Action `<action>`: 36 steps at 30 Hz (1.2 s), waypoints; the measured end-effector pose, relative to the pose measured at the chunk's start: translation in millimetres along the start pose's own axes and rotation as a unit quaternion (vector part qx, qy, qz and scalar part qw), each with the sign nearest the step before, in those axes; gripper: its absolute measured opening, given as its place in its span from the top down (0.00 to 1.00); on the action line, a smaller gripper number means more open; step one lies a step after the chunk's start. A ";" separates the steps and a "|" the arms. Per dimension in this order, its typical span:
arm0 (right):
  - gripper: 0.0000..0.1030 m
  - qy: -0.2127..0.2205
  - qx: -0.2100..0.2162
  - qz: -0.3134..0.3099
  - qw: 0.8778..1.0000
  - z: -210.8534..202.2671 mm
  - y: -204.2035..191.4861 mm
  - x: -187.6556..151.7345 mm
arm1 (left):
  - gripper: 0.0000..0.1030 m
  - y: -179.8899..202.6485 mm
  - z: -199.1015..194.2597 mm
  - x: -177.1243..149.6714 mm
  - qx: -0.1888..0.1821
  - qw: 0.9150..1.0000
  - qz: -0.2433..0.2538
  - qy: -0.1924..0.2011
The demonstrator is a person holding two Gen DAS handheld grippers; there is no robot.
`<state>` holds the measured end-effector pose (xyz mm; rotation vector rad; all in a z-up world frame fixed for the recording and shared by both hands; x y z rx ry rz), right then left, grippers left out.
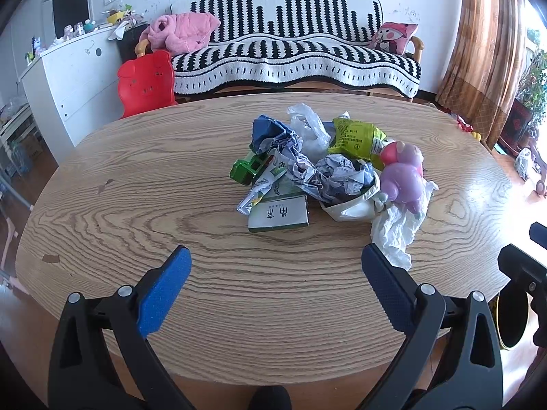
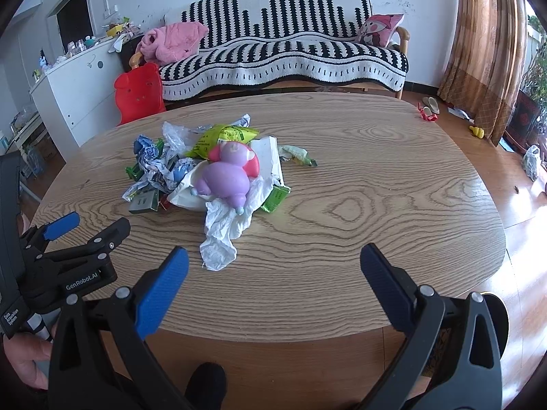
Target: Collect trash
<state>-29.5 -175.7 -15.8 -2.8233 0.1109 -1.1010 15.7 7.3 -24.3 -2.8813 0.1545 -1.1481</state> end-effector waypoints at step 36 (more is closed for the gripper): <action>0.05 -0.007 0.002 0.001 1.000 7.4 -3.0 2.5 | 0.06 -25.3 15.1 16.6 -0.036 0.998 -0.043 -0.002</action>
Point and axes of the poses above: each gripper's, at about its wrist camera, not at the fingertips, and z roughly the way its jaws point, y to its right, x to its top, the point moved 2 cm from there along z, roughly the way its jaws point, and after that the axes turned 3 degrees about z, right-handed, at the moved point
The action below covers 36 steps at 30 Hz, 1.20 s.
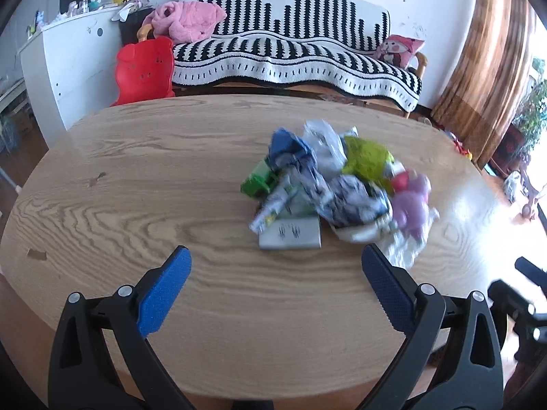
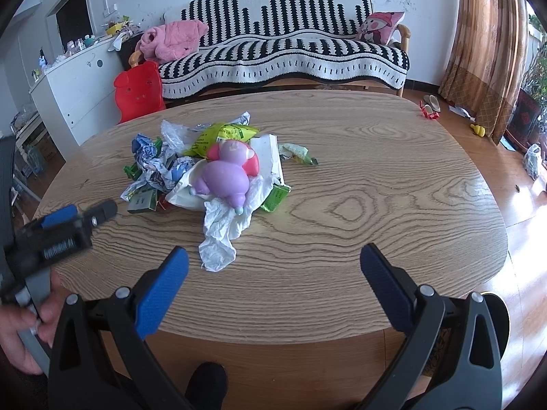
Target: Collect trash
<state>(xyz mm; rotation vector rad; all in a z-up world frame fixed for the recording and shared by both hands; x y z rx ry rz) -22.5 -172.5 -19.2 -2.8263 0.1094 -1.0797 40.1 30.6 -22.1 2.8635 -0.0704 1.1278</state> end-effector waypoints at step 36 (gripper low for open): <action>0.21 -0.036 0.053 0.068 0.996 124.8 -17.1 80.1 | 0.71 20.9 -9.7 50.1 -0.035 0.999 -0.014 0.034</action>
Point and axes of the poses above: each gripper's, at about its wrist camera, not at the fingertips, and z roughly the way its jaws point, y to its right, x to its top, the point moved 2 cm from there along z, roughly the way its jaws point, and after that the axes turned 3 degrees about z, right-handed, at the moved point
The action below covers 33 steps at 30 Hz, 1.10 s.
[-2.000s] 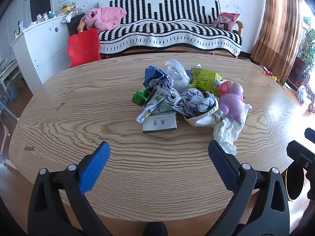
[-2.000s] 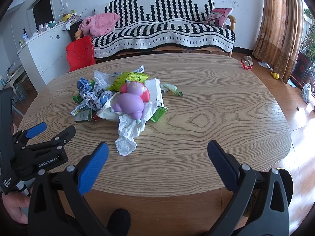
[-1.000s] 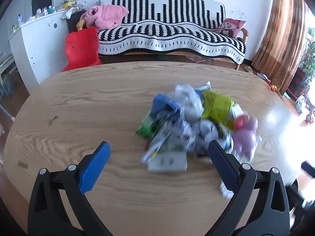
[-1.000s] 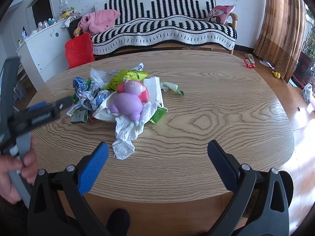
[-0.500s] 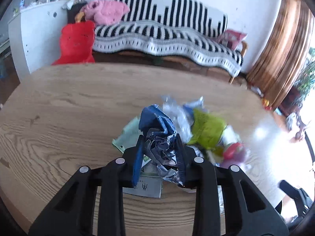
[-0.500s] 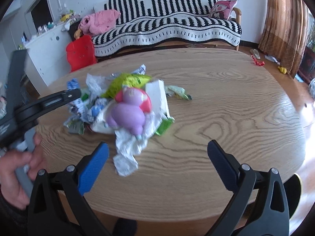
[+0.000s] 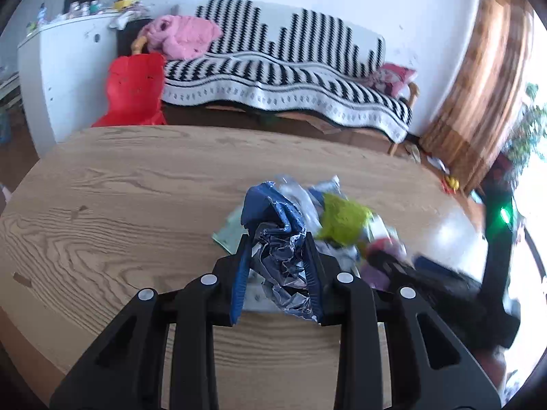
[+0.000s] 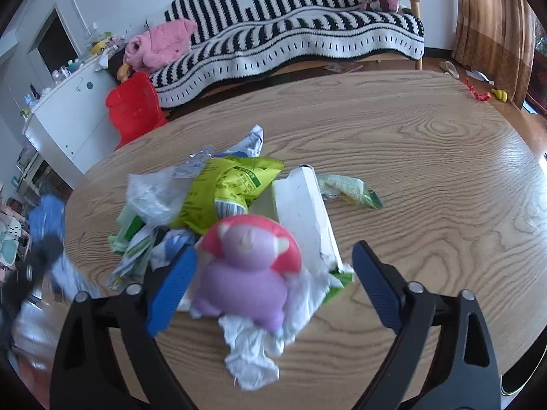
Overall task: Collect trash
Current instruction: 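Grasp the blue foil wrapper with the left tool while the right tool grasps the purple toy, then carry both items to the black bin and open both tools to drop them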
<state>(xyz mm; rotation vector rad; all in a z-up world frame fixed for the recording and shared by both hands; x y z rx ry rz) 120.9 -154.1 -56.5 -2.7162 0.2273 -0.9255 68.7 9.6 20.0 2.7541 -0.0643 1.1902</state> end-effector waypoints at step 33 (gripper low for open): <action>0.49 0.087 -0.241 0.227 0.940 -251.9 427.3 -152.0 | 0.71 400.7 -29.7 -155.1 -0.305 0.918 0.248 -0.048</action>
Point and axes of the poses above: each gripper's, at about its wrist camera, not at the fingertips, and z roughly the way its jaws point, y to its right, x to its top, the point moved 2 cm from there along z, roughly the way its jaws point, and after that the axes turned 3 degrees about z, right-handed, at the moved point
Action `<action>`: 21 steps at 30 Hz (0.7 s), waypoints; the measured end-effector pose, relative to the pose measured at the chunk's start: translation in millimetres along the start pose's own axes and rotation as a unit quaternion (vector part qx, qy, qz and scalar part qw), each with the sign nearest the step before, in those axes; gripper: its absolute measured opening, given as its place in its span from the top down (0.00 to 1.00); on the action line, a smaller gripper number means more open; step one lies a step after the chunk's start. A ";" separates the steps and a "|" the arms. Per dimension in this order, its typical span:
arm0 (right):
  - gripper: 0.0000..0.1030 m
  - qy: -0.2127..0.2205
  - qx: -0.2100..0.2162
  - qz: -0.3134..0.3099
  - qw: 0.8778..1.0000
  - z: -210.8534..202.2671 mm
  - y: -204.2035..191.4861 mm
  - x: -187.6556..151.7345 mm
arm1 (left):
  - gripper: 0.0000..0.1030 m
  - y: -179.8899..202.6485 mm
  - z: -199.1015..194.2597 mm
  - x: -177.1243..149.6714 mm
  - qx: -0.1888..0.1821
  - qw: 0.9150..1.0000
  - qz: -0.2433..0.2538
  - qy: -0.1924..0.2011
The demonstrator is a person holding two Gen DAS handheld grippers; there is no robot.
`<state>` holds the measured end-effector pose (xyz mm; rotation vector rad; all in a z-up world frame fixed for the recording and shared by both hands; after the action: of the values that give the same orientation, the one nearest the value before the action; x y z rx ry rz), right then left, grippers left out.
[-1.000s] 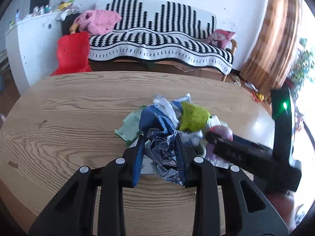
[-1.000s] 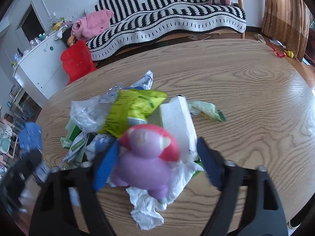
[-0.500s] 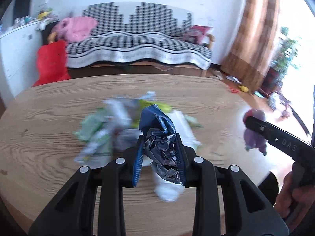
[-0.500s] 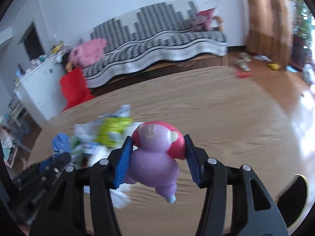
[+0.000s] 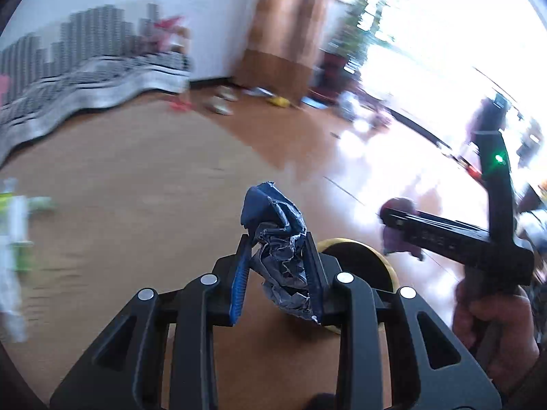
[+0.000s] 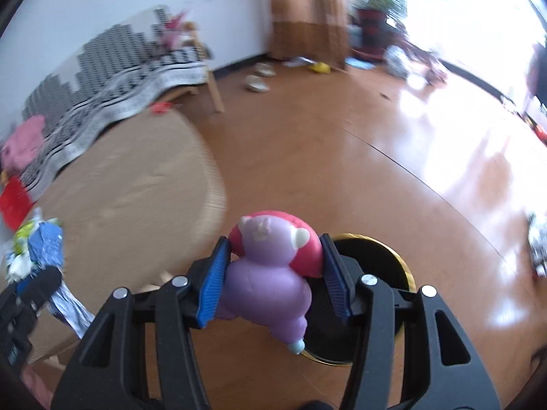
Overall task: Collect trash
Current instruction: 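Carry both items to the black bin and open both tools to drop them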
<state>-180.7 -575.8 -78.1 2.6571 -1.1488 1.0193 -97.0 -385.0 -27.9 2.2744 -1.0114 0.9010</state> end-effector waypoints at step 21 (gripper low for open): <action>0.48 -0.092 -0.034 0.078 0.992 57.0 115.2 -29.6 | 0.71 89.5 207.4 -40.7 -0.078 0.984 0.043 -0.152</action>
<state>-241.6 -657.7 -161.6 2.6874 -1.4203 0.7516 -110.9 -555.9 -180.5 2.2909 -1.2718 0.4943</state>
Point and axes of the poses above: each gripper's, at about its wrist camera, not at the fingertips, and z roughly the way its jaws point, y to its right, x to its top, the point moved 2 cm from there along z, roughly the way its jaws point, and after that the axes turned 3 degrees about z, right-handed, at the moved point
